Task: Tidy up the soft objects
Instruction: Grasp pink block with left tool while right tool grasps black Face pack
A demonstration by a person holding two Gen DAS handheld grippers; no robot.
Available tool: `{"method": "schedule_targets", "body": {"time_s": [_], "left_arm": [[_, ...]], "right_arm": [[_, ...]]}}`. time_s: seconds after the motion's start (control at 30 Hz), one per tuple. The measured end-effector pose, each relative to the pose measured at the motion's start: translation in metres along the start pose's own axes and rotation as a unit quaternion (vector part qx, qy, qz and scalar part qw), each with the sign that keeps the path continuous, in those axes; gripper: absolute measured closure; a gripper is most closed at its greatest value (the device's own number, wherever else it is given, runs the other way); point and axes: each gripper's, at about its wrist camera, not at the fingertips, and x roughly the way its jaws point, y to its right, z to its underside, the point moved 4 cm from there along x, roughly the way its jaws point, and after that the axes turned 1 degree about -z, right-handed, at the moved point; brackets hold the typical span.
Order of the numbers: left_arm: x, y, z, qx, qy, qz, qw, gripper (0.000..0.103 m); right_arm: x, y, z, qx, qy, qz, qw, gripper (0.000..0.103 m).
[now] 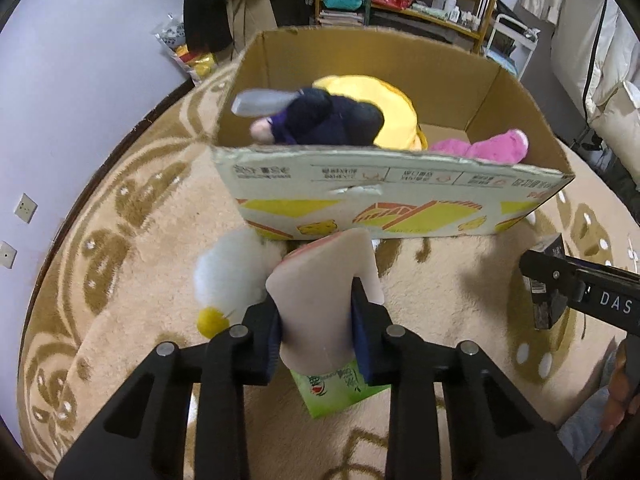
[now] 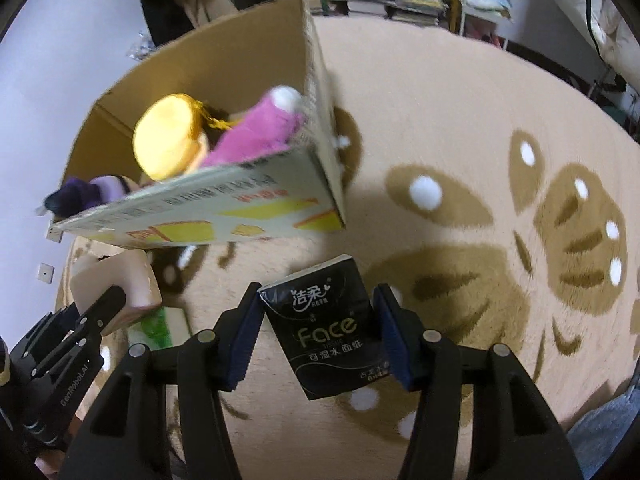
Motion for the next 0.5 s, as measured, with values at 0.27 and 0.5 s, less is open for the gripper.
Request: {"method": "schedule_targets", "body": {"time_s": [0.27, 0.5], "left_arm": [[-0.018, -0.008, -0.002, -0.017, 0.021, 0.004, 0.9996, 0.074], [-0.003, -0.006, 0.004, -0.016, -0.014, 0.007, 0.9998, 0.070]], "right_arm": [[-0.021, -0.030, 0.009, -0.030, 0.025, -0.019, 0.999, 0.044], [-0.023, -0.016, -0.002, -0.029, 0.025, -0.021, 0.999, 0.044]]}}
